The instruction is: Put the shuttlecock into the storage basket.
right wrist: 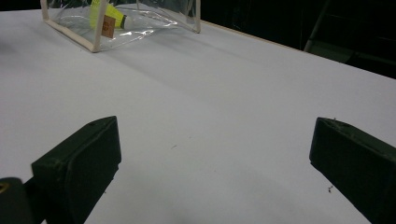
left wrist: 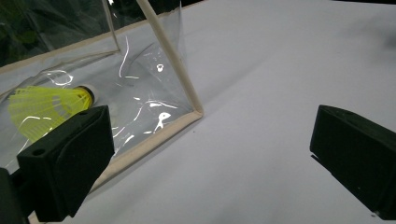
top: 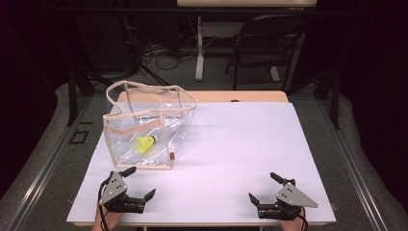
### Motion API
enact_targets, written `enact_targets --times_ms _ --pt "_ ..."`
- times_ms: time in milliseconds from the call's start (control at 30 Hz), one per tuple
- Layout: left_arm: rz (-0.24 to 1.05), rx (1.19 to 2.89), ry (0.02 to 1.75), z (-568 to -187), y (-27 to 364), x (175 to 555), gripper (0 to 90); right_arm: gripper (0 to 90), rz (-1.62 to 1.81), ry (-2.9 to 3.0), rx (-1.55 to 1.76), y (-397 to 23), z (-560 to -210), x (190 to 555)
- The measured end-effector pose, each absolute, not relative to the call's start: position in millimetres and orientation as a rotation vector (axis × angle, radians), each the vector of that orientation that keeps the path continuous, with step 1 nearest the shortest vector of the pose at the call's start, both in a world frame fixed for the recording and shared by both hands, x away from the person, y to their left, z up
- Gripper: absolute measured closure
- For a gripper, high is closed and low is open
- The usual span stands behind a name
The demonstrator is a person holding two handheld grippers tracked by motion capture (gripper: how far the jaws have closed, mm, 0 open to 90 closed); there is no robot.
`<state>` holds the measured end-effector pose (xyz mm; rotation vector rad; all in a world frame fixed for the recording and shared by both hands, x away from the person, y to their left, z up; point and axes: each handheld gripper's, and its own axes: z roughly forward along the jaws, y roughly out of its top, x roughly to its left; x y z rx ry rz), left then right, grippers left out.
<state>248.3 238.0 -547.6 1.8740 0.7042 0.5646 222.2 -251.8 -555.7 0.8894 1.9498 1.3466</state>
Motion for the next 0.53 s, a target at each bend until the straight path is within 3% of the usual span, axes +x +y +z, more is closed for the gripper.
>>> enact_targets --times_ms 533 --pt "0.547 1.889 0.678 -559.2 235.3 249.3 0.0 1.4 1.348 1.959 0.884 -253.6 -556.1 221.5"
